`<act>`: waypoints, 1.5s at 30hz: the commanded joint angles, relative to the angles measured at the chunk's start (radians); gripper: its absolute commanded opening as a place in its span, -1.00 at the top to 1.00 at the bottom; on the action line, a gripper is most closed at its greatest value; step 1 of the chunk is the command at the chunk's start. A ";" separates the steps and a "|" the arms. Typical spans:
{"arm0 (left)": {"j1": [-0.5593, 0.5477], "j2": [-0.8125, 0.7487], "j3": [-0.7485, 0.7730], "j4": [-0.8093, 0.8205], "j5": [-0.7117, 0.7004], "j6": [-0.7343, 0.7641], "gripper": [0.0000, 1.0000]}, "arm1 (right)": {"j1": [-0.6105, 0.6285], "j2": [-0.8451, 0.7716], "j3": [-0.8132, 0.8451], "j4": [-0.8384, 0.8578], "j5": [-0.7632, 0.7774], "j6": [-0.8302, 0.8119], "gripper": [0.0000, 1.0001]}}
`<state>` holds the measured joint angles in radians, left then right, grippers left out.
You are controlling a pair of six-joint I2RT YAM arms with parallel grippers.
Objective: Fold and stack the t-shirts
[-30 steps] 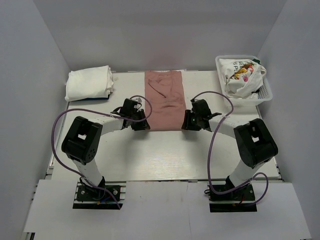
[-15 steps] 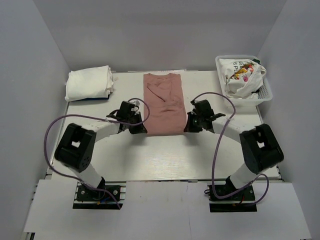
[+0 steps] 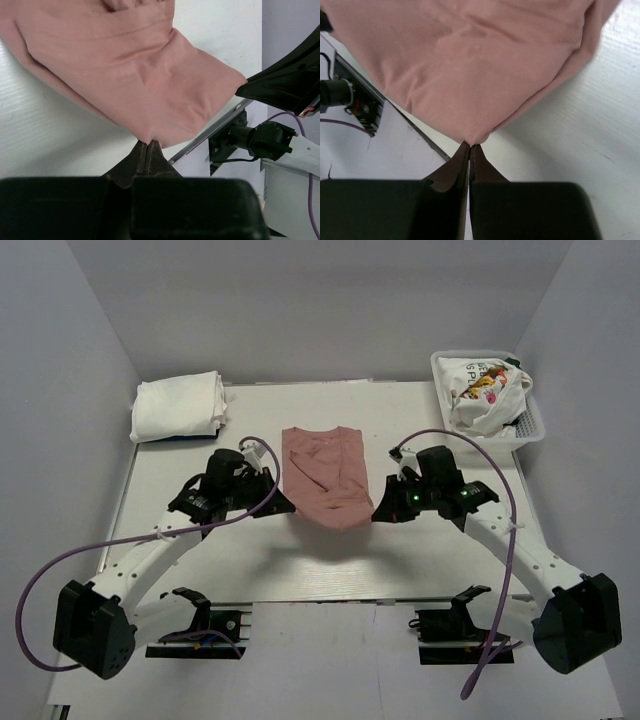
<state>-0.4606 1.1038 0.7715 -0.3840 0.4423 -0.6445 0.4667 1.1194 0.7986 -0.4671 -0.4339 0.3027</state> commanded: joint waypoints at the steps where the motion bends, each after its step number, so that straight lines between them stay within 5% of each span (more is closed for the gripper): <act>1: -0.001 -0.048 0.051 -0.041 -0.023 -0.024 1.00 | -0.003 -0.020 0.111 -0.010 -0.051 -0.010 1.00; 7: 0.019 0.000 0.136 -0.029 -0.215 -0.105 1.00 | -0.019 0.112 0.227 -0.016 0.076 0.007 1.00; 20: 0.039 0.221 0.402 -0.041 -0.623 -0.083 1.00 | -0.109 0.393 0.487 0.041 0.097 0.018 1.00; 29: 0.103 0.505 0.644 -0.041 -0.614 -0.024 1.00 | -0.165 0.630 0.707 0.038 0.000 0.003 1.00; 45: 0.198 0.968 0.957 0.077 -0.378 0.095 1.00 | -0.238 1.051 1.091 -0.018 -0.022 0.036 1.00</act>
<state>-0.2882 2.0682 1.6592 -0.3477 0.0368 -0.5922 0.2470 2.1529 1.8069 -0.4648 -0.4603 0.3340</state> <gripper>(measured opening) 0.011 0.011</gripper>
